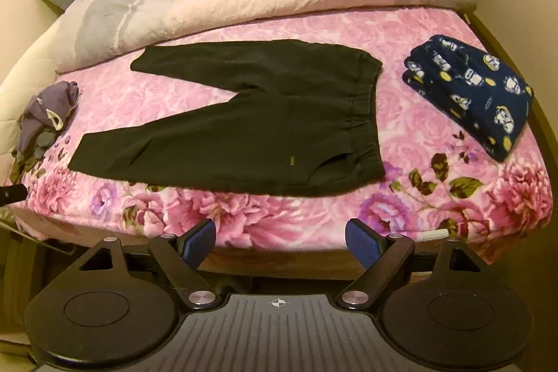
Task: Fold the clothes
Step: 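Lift both tools back from the flattened pants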
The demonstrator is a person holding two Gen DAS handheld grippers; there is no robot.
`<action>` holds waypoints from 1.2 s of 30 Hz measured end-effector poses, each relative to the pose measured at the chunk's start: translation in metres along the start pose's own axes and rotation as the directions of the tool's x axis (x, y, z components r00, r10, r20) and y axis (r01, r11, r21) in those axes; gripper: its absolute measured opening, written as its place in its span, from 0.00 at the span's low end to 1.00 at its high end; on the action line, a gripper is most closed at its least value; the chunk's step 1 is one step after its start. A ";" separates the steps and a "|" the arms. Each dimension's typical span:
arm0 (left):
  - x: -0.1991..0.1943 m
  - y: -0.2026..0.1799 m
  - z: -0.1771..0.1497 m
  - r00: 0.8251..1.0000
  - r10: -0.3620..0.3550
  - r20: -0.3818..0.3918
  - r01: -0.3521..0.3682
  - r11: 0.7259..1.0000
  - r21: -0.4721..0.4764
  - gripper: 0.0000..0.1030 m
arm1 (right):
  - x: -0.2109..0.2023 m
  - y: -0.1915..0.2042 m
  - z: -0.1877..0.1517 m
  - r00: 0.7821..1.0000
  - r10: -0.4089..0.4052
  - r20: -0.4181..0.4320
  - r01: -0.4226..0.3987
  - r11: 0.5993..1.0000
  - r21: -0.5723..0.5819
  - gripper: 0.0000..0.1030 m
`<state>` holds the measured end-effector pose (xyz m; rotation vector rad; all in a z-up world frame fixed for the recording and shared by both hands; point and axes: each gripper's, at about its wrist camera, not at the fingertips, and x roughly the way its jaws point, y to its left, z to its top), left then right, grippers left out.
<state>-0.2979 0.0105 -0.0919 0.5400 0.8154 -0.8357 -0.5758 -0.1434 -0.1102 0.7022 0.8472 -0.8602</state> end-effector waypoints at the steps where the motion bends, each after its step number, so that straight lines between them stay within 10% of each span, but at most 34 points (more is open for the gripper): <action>1: -0.002 -0.002 0.001 1.000 -0.002 0.006 0.002 1.000 0.006 0.53 | -0.002 0.000 -0.001 1.000 -0.003 0.002 0.003 1.000 0.003 0.82; 36: 0.004 -0.007 -0.016 0.999 -0.037 -0.016 0.038 0.998 0.046 0.58 | -0.006 0.018 -0.008 1.000 -0.010 0.018 0.011 0.997 -0.083 0.82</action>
